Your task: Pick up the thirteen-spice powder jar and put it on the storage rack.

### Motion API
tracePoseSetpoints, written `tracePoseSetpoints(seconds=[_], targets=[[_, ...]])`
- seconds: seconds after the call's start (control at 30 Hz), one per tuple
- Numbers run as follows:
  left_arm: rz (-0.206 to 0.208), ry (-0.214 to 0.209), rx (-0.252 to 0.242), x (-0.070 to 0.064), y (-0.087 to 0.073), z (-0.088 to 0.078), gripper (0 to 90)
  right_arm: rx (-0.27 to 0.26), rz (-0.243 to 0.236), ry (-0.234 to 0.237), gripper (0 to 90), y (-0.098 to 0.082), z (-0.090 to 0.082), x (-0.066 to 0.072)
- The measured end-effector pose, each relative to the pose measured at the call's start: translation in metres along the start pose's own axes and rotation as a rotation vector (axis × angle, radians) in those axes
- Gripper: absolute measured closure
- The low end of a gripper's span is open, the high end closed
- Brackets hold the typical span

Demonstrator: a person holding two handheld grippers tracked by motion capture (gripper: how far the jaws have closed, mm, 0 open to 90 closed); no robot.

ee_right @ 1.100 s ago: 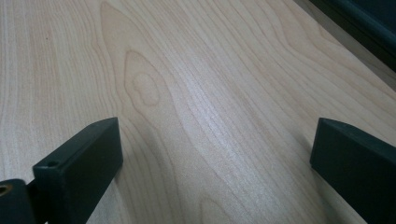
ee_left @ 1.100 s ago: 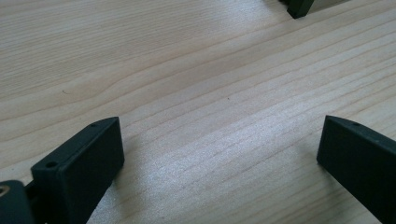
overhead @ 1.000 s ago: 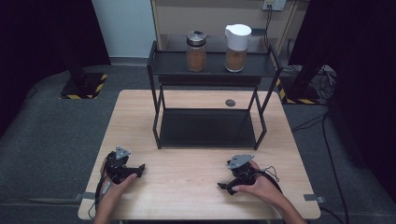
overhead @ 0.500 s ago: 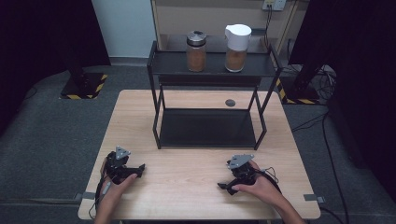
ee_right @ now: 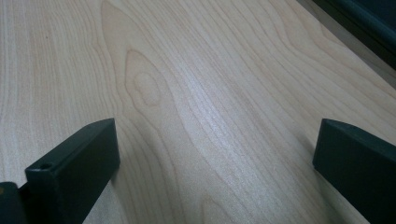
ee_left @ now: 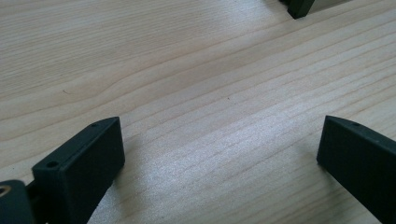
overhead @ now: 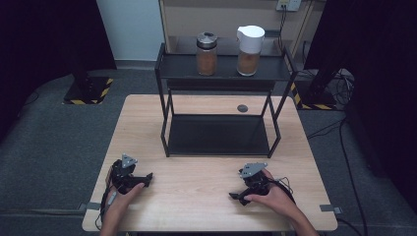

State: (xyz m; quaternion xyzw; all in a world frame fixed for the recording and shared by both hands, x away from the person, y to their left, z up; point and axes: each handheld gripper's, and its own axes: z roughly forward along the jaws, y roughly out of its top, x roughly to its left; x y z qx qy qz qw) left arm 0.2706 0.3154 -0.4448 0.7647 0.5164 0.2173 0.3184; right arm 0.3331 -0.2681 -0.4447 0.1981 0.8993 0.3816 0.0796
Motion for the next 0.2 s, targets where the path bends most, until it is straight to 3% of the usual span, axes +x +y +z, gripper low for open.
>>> tracePoseSetpoints(seconds=[0.2], targets=[[0.0, 0.0, 0.0, 0.0, 0.0001, 0.0, 0.0, 0.001, 0.001, -0.002, 1.1, 0.0002, -0.0001, 0.0001]])
